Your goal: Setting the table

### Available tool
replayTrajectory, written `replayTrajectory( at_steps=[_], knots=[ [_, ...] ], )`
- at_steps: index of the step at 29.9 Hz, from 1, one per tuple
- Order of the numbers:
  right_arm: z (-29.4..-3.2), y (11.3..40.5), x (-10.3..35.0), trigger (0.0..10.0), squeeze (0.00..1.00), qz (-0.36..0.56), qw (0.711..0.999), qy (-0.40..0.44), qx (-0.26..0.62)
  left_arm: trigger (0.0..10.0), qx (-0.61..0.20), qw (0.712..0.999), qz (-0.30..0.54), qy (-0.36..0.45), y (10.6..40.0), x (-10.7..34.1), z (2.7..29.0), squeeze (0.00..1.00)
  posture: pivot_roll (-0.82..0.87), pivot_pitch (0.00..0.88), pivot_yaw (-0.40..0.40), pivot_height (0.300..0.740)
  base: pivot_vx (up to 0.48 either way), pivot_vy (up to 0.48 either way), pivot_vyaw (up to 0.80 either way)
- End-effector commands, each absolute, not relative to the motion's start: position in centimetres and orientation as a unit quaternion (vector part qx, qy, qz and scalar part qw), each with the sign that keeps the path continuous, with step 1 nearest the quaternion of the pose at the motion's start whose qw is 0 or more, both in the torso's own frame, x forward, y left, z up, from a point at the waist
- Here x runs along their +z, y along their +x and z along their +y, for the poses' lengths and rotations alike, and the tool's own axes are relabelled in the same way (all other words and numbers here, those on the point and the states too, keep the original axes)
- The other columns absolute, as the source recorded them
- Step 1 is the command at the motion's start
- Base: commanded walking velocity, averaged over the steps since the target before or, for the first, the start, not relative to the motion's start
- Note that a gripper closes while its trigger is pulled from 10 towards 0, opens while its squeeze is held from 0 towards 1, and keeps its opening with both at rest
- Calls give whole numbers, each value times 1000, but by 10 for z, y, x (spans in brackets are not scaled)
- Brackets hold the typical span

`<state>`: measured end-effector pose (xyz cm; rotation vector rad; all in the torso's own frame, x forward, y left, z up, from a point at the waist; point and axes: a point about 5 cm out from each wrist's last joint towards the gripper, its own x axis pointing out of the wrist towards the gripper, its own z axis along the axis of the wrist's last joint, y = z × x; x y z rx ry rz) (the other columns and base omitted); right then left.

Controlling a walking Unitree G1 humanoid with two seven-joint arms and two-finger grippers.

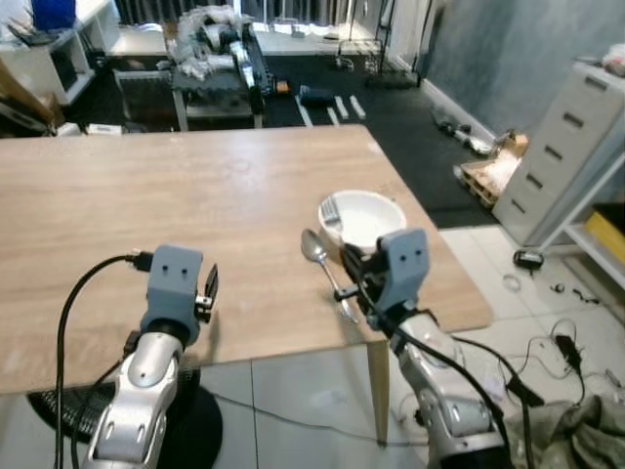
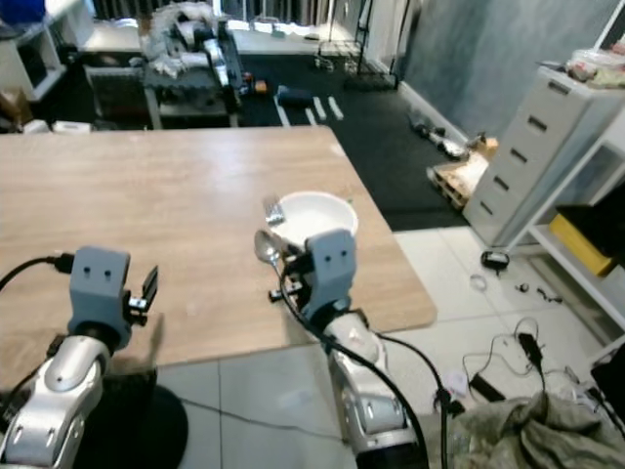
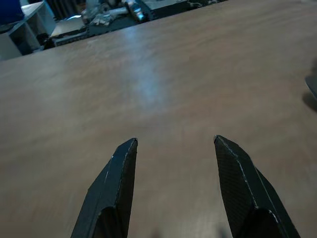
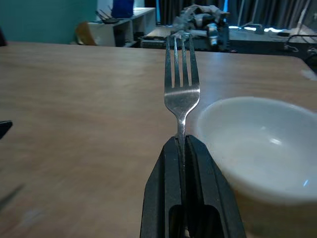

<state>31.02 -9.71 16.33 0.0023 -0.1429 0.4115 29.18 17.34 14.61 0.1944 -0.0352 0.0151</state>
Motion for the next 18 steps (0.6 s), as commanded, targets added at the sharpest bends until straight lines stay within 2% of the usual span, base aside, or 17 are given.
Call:
replayTrajectory(
  at_steps=[1, 7, 11, 18],
  knots=[
    [-103, 308, 164, 10000, 0, -62, 979, -14, 193, 10000, -5, 995, -12, 101, 286, 144, 171, 0, 33, 0, 56, 740, 0, 0, 0],
    [-105, 303, 160, 10000, 0, -42, 981, -21, 187, 10000, -15, 995, -6, 101, 280, 143, 173, 0, 40, 0, 53, 740, 0, 0, 0],
    [-103, 284, 150, 10000, 0, -2, 978, -42, 203, 10000, -13, 994, 10, 106, 274, 138, 180, 0, 48, 0, 46, 740, 0, 0, 0],
    [-111, 272, 147, 10000, 0, 19, 979, -33, 200, 10000, 1, 994, 24, 103, 272, 135, 191, 0, 42, 0, 46, 740, 0, 0, 0]
  ],
)
